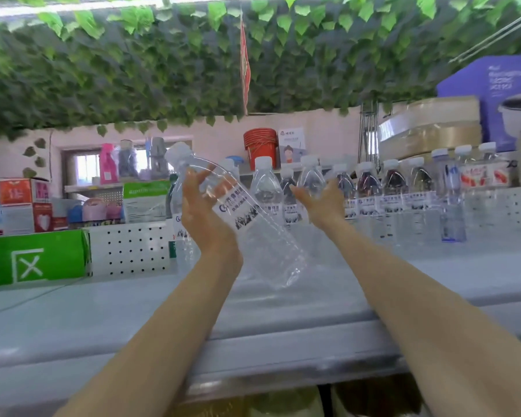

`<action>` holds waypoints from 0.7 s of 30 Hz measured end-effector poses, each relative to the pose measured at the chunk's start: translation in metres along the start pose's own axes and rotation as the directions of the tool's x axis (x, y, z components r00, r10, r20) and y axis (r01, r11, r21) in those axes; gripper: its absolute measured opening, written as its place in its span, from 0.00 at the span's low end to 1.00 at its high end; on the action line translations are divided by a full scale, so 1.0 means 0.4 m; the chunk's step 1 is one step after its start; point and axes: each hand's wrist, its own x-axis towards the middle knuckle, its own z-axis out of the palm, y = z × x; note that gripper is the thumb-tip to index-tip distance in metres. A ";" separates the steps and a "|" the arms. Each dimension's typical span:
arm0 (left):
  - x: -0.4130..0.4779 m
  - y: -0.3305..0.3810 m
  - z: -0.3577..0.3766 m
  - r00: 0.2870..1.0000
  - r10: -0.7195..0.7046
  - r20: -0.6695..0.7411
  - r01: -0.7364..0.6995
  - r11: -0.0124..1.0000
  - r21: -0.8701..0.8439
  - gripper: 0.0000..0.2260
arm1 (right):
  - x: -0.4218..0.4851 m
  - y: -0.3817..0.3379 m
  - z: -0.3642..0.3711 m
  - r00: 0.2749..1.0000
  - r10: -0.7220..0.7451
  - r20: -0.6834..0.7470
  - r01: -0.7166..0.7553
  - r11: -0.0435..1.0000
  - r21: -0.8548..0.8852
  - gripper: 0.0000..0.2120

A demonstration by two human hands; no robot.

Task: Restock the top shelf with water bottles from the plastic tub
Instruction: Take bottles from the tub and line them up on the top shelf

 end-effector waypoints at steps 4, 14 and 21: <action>0.005 -0.003 -0.010 0.999 -0.008 0.032 0.007 0.999 0.034 0.14 | 0.003 0.008 -0.018 0.985 0.029 0.168 -0.020 0.998 -0.052 0.50; 0.001 -0.010 -0.017 0.996 -0.073 0.050 0.072 0.997 0.023 0.14 | -0.053 0.027 -0.080 0.683 0.517 0.516 -0.007 0.711 -0.703 0.39; 0.002 -0.011 -0.018 0.996 -0.072 0.048 0.072 0.997 0.005 0.11 | -0.044 0.019 -0.063 0.690 0.494 0.528 -0.098 0.788 -0.608 0.40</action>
